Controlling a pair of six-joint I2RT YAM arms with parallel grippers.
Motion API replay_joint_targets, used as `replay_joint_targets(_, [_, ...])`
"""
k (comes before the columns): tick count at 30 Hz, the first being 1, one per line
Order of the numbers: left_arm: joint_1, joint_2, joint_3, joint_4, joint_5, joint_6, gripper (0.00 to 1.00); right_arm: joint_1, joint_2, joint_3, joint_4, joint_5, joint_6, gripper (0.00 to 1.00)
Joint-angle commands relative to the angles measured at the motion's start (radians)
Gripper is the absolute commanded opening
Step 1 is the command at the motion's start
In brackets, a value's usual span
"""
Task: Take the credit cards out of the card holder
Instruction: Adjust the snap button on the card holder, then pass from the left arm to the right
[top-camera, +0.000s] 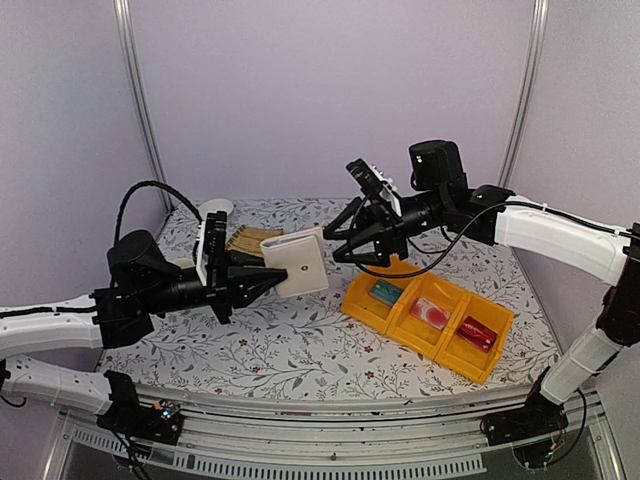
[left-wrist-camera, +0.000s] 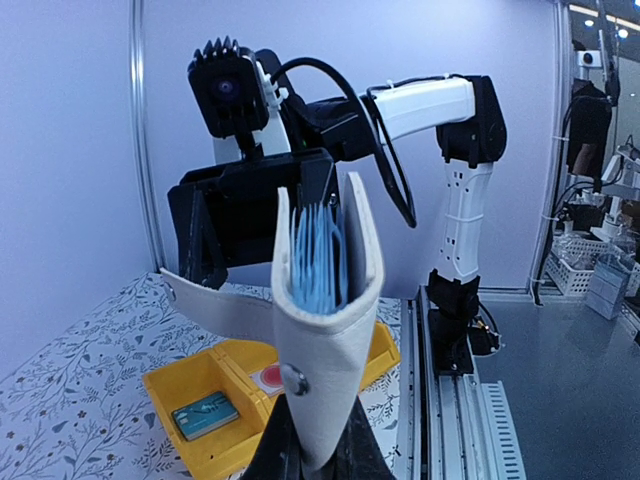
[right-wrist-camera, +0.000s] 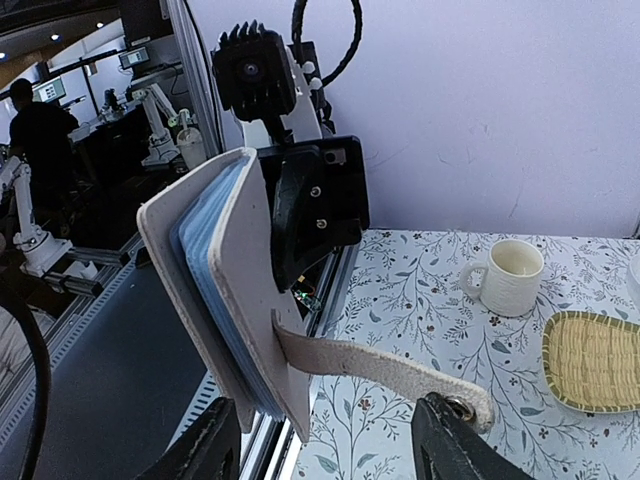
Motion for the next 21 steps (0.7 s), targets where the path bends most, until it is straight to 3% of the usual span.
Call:
replay_joint_targets(1, [0.024,-0.017,-0.003,0.053,0.109,0.024,0.00,-0.001,-0.062,-0.014,-0.039,0.008,-0.050,0.60])
replay_joint_targets(9, [0.039,-0.012,0.004,0.039,0.159,0.025,0.00,-0.001,-0.076,-0.040,0.028,0.124,-0.007,0.60])
replay_joint_targets(16, [0.047,-0.004,0.005,0.038,0.177,0.023,0.00,-0.001,-0.071,-0.047,0.055,0.149,0.007,0.69])
replay_joint_targets(21, [0.049,0.003,0.006,0.048,0.168,0.017,0.00,0.049,-0.027,-0.017,-0.049,0.162,-0.053,0.68])
